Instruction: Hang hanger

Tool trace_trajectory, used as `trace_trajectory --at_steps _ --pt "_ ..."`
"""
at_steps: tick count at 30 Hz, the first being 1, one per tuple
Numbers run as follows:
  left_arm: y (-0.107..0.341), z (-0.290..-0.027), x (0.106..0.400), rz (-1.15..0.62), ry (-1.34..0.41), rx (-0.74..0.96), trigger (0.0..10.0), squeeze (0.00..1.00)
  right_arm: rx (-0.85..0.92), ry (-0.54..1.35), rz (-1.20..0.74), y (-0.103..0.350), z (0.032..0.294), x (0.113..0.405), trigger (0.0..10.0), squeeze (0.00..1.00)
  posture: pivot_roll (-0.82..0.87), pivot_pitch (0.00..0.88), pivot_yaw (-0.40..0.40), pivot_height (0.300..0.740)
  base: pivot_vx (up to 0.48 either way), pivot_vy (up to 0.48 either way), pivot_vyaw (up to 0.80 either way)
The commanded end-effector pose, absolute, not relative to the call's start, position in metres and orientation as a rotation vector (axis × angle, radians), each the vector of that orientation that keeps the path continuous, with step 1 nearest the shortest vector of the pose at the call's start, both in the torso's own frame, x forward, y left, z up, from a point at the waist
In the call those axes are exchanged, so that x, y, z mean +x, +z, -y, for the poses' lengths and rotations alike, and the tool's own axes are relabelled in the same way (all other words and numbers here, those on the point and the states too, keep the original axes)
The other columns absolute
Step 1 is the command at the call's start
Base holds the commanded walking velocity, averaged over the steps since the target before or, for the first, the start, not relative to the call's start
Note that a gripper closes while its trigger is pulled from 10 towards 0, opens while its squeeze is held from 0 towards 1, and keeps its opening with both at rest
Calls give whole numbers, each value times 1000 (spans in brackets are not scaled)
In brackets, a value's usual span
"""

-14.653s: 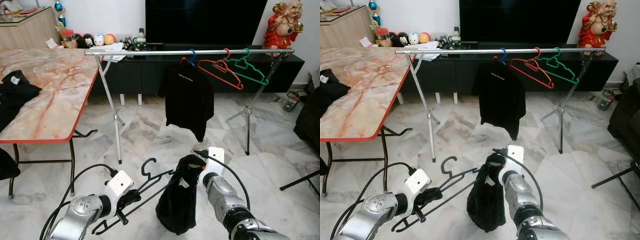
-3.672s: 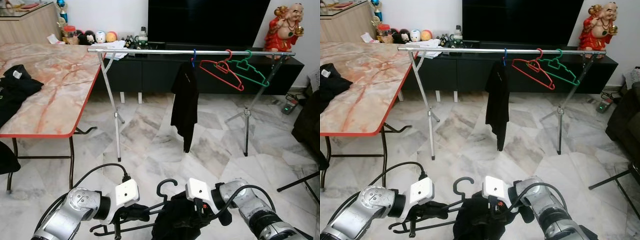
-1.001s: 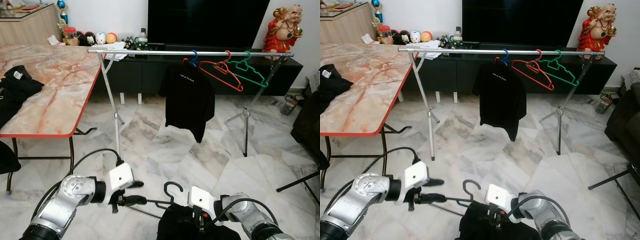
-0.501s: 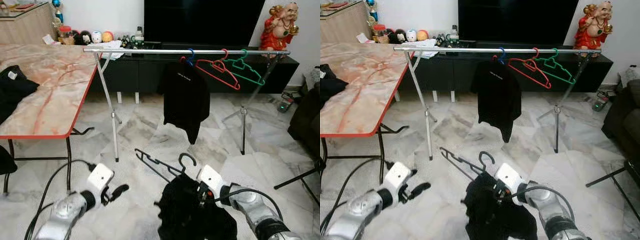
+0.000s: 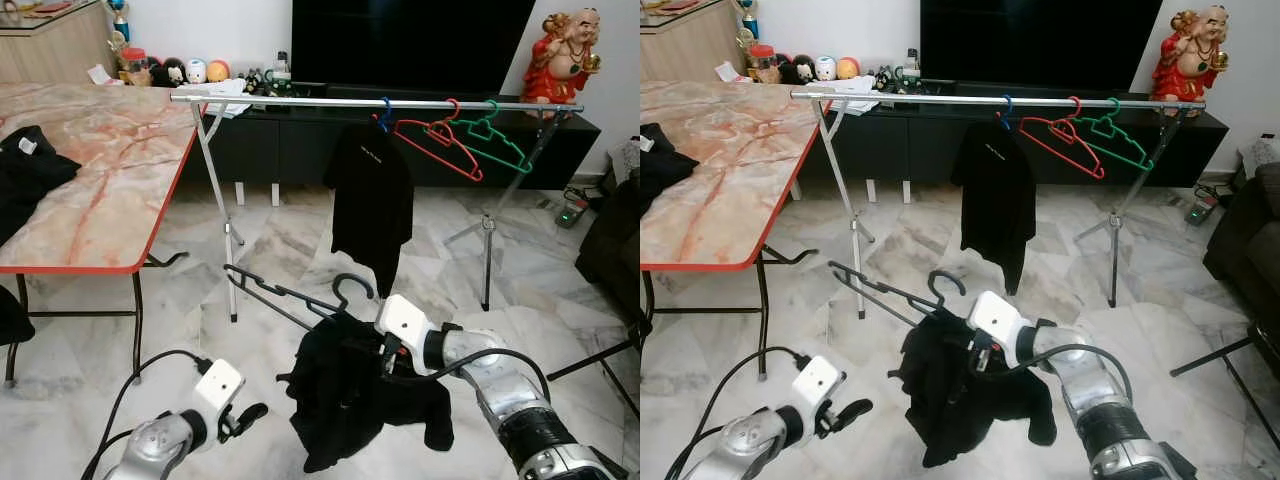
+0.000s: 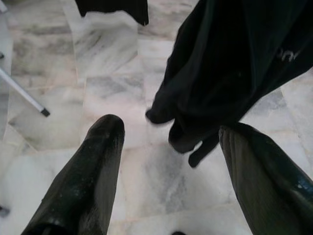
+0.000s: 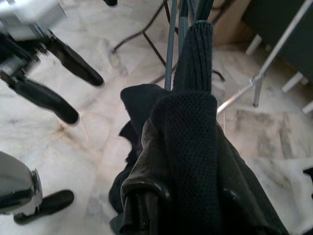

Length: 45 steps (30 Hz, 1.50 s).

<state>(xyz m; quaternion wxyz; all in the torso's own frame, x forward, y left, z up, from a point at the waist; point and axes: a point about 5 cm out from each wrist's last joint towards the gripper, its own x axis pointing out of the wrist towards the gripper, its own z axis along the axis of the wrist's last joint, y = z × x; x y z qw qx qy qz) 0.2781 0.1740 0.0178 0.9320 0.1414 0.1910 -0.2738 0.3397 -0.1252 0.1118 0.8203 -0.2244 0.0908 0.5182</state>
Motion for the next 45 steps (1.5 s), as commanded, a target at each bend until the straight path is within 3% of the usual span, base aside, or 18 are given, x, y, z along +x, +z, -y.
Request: trace_trajectory --at_steps 1,20,21,22,45 --pt "14 -174 279 -400 -553 318 10000 0 -467 1105 -132 127 120 343 0 0 29 36 -68 740 0 0 0" --pt "13 -164 284 -380 -594 340 10000 0 -445 1228 -5 156 86 329 0 0 19 5 -53 740 0 0 0" --pt "13 -163 285 -379 -595 340 9608 0 -442 1229 -4 156 85 328 0 0 18 5 -52 740 0 0 0" --pt "14 -164 286 -380 -587 350 0 0 -433 1221 -8 155 84 327 0 0 14 2 -48 740 0 0 0" --pt "11 -165 285 -387 -611 373 0 0 -442 1191 -62 148 90 321 0 0 17 3 -43 740 0 0 0"
